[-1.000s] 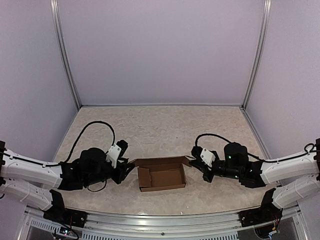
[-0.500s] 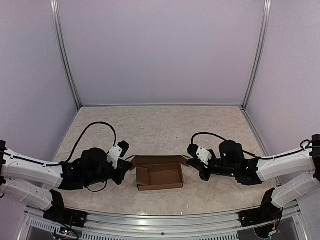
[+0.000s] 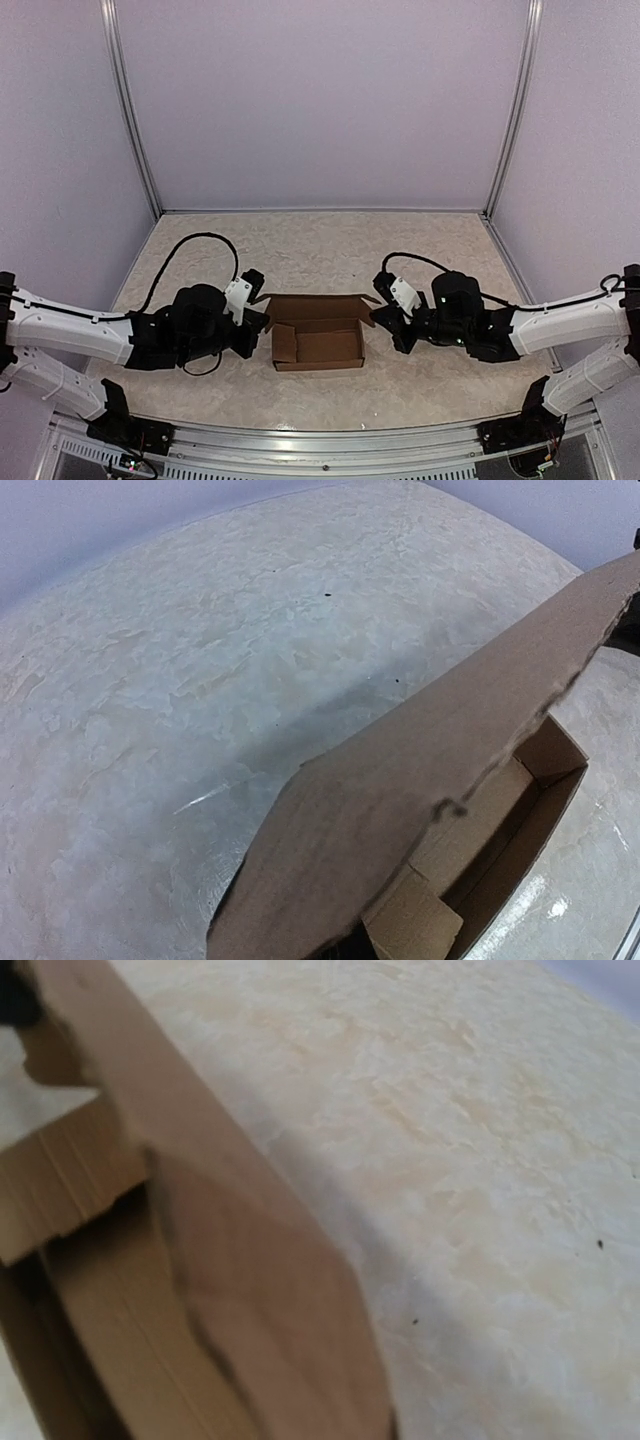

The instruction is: Fold the paper box

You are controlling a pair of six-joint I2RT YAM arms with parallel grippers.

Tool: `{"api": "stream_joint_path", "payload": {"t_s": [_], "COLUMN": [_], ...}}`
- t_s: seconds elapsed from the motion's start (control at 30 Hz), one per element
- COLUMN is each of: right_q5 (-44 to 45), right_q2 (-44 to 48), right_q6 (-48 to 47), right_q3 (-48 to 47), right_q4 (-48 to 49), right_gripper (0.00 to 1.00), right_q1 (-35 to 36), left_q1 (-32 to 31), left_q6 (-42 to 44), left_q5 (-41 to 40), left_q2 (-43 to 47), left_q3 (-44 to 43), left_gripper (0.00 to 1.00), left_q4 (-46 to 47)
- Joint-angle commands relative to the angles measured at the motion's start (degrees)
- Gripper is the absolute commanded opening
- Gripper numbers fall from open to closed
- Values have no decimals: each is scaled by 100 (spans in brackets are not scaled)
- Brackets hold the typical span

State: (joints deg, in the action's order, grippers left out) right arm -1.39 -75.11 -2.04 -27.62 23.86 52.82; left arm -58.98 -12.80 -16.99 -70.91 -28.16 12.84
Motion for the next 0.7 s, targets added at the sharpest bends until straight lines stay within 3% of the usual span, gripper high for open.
{"api": "stream_joint_path", "payload": {"t_s": [0.0, 0.67], "right_q5": [355, 2078], "right_q2": [-76, -866], "right_q6": [724, 2028], "right_q3": [-264, -850], "right_q4": [-61, -147], "right_gripper": [0, 0], "right_q1": [215, 1097], "left_q1": [-91, -383], "left_q6": [-316, -991], "left_q5": [-108, -135], "left_q2": [-173, -786], "left_q3": [-271, -647], "left_gripper": [0, 0], "left_q4": [-245, -220]}}
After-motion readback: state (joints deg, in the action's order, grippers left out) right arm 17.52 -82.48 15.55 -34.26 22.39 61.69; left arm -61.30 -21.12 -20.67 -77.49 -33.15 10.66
